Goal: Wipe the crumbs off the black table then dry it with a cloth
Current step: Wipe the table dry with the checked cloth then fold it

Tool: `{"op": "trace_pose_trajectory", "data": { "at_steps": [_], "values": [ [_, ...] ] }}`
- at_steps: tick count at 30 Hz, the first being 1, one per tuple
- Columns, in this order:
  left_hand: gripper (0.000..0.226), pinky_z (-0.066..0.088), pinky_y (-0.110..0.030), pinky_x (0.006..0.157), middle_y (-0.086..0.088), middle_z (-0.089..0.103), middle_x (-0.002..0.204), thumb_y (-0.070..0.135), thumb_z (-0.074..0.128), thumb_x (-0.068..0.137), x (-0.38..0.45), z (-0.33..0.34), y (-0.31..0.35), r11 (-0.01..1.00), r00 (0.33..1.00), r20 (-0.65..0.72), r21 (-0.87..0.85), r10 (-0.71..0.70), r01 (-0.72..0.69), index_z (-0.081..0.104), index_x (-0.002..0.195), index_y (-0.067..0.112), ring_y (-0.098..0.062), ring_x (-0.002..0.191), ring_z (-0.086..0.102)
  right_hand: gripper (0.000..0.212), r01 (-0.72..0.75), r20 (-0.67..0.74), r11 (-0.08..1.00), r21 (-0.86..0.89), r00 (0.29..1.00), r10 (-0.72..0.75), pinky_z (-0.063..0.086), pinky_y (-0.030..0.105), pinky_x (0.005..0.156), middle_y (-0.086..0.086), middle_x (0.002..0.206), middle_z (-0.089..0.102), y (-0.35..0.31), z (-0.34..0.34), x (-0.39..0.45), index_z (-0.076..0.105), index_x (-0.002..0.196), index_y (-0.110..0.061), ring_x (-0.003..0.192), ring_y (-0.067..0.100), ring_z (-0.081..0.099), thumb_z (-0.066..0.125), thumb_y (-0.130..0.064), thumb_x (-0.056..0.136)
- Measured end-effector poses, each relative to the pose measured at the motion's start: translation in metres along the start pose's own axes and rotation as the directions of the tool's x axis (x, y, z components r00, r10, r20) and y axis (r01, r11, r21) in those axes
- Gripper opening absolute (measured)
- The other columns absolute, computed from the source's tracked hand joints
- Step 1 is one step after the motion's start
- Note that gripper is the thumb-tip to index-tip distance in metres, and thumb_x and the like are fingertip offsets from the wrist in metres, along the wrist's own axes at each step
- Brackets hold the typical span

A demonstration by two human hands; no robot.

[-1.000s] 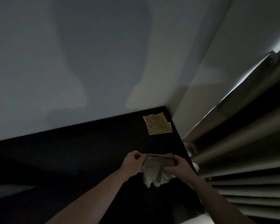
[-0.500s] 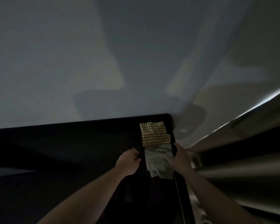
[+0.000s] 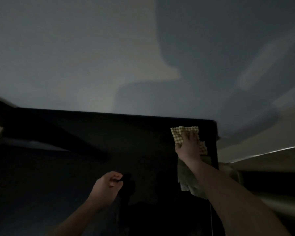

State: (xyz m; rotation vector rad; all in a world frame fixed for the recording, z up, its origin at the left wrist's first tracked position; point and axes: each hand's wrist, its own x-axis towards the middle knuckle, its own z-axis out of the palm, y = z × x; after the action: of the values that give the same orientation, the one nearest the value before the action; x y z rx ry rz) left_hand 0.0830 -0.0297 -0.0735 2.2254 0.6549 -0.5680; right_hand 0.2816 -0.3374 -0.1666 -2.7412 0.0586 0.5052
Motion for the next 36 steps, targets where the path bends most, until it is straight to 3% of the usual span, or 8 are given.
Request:
{"op": "trace_pose_trajectory", "data": {
  "at_steps": [3, 7, 11, 17, 22, 25, 31, 36],
  "values": [
    [0.018, 0.053, -0.014, 0.076, 0.012, 0.075, 0.1, 0.021, 0.076, 0.089, -0.015, -0.008, -0.02, 0.999, 0.999, 0.002, -0.018, -0.033, 0.033, 0.072, 0.099, 0.035, 0.003, 0.084, 0.072, 0.047, 0.199, 0.006, 0.976, 0.084, 0.98, -0.2, 0.035, 0.039, 0.12, 0.01, 0.153, 0.054, -0.029, 0.003, -0.014, 0.057, 0.146, -0.021, 0.141, 0.032, 0.048, 0.054, -0.012, 0.1],
    [0.019, 0.053, -0.012, 0.076, 0.005, 0.078, 0.101, 0.017, 0.075, 0.088, -0.033, -0.025, -0.039, 1.0, 0.999, 0.027, -0.017, -0.022, 0.023, 0.073, 0.101, 0.031, 0.006, 0.083, 0.072, 0.041, 0.13, 0.048, 0.925, 0.356, 0.987, -0.157, 0.047, 0.038, 0.108, -0.001, 0.14, 0.064, -0.079, -0.005, -0.057, 0.056, 0.146, -0.029, 0.126, 0.022, 0.061, 0.05, -0.021, 0.106],
    [0.02, 0.052, -0.01, 0.071, 0.008, 0.077, 0.101, 0.021, 0.074, 0.091, -0.05, -0.058, -0.059, 1.0, 0.999, 0.044, -0.017, 0.026, -0.025, 0.068, 0.102, 0.036, 0.009, 0.086, 0.07, 0.037, -0.002, 0.079, 0.809, 0.588, 0.995, -0.054, 0.049, 0.024, 0.092, -0.005, 0.127, 0.069, -0.12, -0.005, -0.133, 0.058, 0.144, -0.025, 0.111, 0.009, 0.064, 0.049, -0.022, 0.108],
    [0.015, 0.056, -0.016, 0.08, 0.009, 0.077, 0.1, 0.024, 0.071, 0.094, -0.063, -0.112, -0.121, 0.99, 0.992, 0.035, -0.076, 0.124, -0.121, 0.071, 0.101, 0.037, 0.003, 0.092, 0.073, 0.039, -0.2, 0.178, 0.744, 0.638, 0.978, 0.111, 0.054, 0.039, 0.106, -0.013, 0.125, 0.071, -0.16, 0.042, -0.255, 0.057, 0.142, -0.038, 0.116, 0.008, 0.067, 0.054, -0.025, 0.105],
    [0.016, 0.058, -0.02, 0.089, 0.016, 0.078, 0.099, 0.022, 0.07, 0.096, -0.063, -0.169, -0.193, 0.969, 0.971, 0.065, -0.103, 0.231, -0.224, 0.073, 0.104, 0.036, 0.004, 0.097, 0.073, 0.039, -0.298, 0.189, 0.65, 0.7, 0.954, 0.234, 0.05, 0.018, 0.086, -0.012, 0.122, 0.07, -0.225, 0.073, -0.327, 0.058, 0.14, -0.036, 0.107, 0.0, 0.065, 0.056, -0.017, 0.105],
    [0.015, 0.055, -0.012, 0.084, 0.015, 0.076, 0.101, 0.024, 0.068, 0.097, -0.064, -0.208, -0.234, 0.968, 0.969, 0.068, -0.095, 0.239, -0.232, 0.073, 0.106, 0.034, 0.008, 0.098, 0.07, 0.037, -0.293, 0.175, 0.638, 0.712, 0.954, 0.242, 0.051, 0.018, 0.084, -0.015, 0.117, 0.071, -0.268, 0.089, -0.353, 0.06, 0.137, -0.037, 0.104, -0.001, 0.067, 0.056, -0.018, 0.106],
    [0.014, 0.055, -0.021, 0.086, 0.016, 0.078, 0.099, 0.024, 0.069, 0.097, -0.065, -0.268, -0.291, 0.981, 0.985, 0.01, -0.091, 0.171, -0.17, 0.073, 0.105, 0.036, 0.002, 0.097, 0.072, 0.038, -0.265, 0.197, 0.652, 0.711, 0.964, 0.177, 0.052, 0.006, 0.069, -0.038, 0.096, 0.071, -0.337, 0.098, -0.36, 0.055, 0.114, -0.055, 0.096, -0.015, 0.067, 0.054, -0.018, 0.107],
    [0.015, 0.053, -0.019, 0.084, 0.01, 0.076, 0.105, 0.022, 0.069, 0.097, -0.066, -0.292, -0.313, 0.986, 0.991, -0.067, -0.113, 0.115, -0.122, 0.075, 0.111, 0.025, 0.0, 0.097, 0.07, 0.036, -0.237, 0.242, 0.693, 0.68, 0.966, 0.093, 0.056, 0.013, 0.081, -0.027, 0.112, 0.071, -0.365, 0.102, -0.337, 0.061, 0.133, -0.047, 0.098, -0.012, 0.068, 0.054, -0.024, 0.106]
  ]
}}
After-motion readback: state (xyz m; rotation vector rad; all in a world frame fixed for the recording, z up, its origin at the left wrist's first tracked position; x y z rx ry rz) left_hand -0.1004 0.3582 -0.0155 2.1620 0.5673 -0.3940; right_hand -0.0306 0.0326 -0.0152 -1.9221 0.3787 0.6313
